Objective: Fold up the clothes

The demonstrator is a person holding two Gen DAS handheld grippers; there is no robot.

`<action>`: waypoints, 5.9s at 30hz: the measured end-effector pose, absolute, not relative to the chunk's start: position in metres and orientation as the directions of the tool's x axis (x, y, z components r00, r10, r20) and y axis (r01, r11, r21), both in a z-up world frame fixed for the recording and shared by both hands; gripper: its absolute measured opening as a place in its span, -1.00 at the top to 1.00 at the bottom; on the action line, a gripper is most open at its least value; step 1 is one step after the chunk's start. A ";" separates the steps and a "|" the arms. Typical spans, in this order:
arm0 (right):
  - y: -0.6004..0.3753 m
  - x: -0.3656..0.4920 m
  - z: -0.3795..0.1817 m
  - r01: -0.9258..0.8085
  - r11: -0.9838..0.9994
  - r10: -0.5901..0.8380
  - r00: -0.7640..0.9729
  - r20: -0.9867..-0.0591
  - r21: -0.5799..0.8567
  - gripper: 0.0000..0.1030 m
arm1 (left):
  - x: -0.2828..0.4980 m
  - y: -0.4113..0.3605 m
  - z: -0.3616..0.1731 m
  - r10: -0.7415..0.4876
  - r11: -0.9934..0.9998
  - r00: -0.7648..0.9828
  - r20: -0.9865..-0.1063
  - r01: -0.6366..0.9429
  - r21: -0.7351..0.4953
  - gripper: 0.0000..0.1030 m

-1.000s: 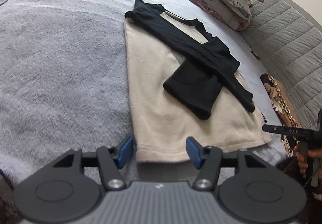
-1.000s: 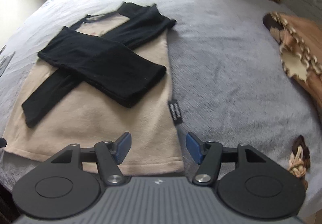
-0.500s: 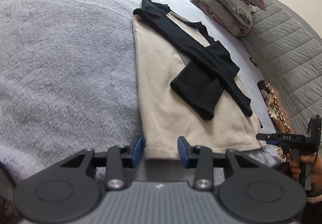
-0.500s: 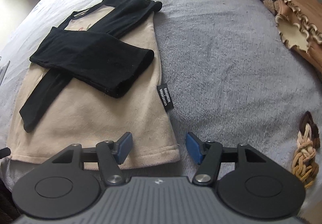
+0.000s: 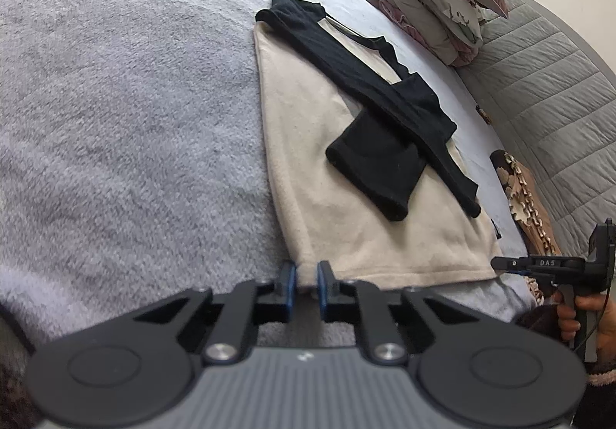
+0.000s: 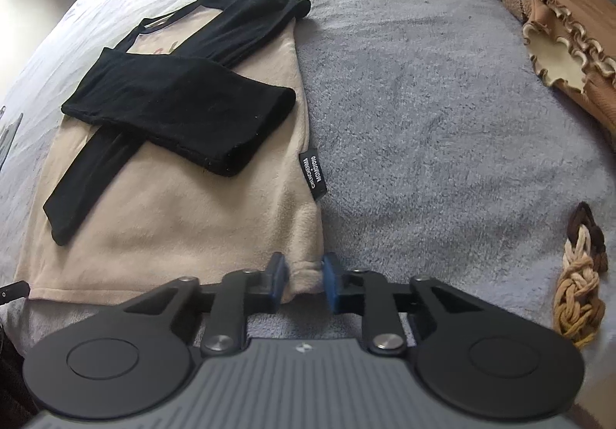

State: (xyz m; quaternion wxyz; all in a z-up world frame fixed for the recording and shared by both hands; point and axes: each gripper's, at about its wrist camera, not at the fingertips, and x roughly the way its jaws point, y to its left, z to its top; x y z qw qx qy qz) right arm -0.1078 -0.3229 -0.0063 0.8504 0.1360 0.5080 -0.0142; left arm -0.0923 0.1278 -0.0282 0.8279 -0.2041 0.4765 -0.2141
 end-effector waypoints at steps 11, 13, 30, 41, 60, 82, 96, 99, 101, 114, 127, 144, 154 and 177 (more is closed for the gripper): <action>-0.317 -0.100 0.012 0.076 0.964 0.161 0.593 -0.789 0.253 0.82 | -0.078 0.131 -0.012 -0.565 0.803 0.500 -0.657 0.149 -0.577 0.83; -0.319 -0.093 0.016 0.085 0.959 0.163 0.614 -0.773 0.269 0.82 | -0.070 0.130 -0.007 -0.562 0.801 0.516 -0.646 0.145 -0.581 0.83; -0.341 0.003 0.004 0.257 0.920 0.049 0.676 -0.735 0.297 0.82 | 0.034 0.133 -0.032 -0.525 0.761 0.591 -0.612 0.004 -0.649 0.83; -0.335 0.023 -0.021 0.236 0.945 0.012 0.668 -0.744 0.227 0.80 | 0.051 0.139 -0.057 -0.590 0.672 0.600 -0.541 -0.006 -0.740 0.80; -0.372 0.001 -0.005 0.328 0.850 0.024 0.757 -0.653 0.411 0.31 | 0.039 0.152 -0.045 -0.559 0.631 0.702 -0.442 0.014 -0.775 0.24; -0.334 0.004 -0.011 0.215 0.948 0.009 0.717 -0.697 0.234 0.03 | 0.028 0.108 -0.028 -0.530 0.823 0.660 -0.532 0.248 -0.511 -0.16; -0.331 0.003 -0.013 0.224 0.946 0.006 0.711 -0.703 0.235 0.00 | 0.025 0.105 -0.028 -0.533 0.822 0.661 -0.528 0.257 -0.508 -0.13; -0.331 0.003 -0.013 0.225 0.945 0.006 0.712 -0.702 0.236 0.00 | 0.024 0.105 -0.027 -0.535 0.820 0.663 -0.523 0.259 -0.510 -0.13; -0.331 0.002 -0.013 0.226 0.945 0.005 0.713 -0.702 0.237 0.00 | 0.024 0.105 -0.027 -0.536 0.819 0.664 -0.521 0.260 -0.512 -0.12; -0.331 -0.001 -0.008 0.214 0.943 0.015 0.736 -0.676 0.254 -0.01 | 0.022 0.107 -0.022 -0.550 0.810 0.670 -0.499 0.281 -0.515 -0.08; -0.331 -0.001 -0.007 0.200 0.949 0.019 0.734 -0.679 0.243 -0.01 | 0.024 0.096 -0.030 -0.525 0.839 0.650 -0.550 0.289 -0.461 0.04; -0.314 -0.002 0.004 0.181 0.978 -0.094 0.819 -0.566 0.099 0.83 | 0.010 0.096 -0.008 -0.392 0.905 0.806 -0.444 0.251 -0.343 0.85; -0.303 0.027 0.024 0.195 0.981 -0.184 0.936 -0.301 0.006 0.83 | 0.049 0.095 0.002 -0.287 0.940 0.879 -0.381 0.181 -0.290 0.85; -0.316 0.156 -0.006 0.238 0.969 -0.244 0.863 -0.442 -0.070 0.83 | 0.187 0.135 -0.019 -0.399 0.824 0.769 -0.500 0.062 -0.563 0.62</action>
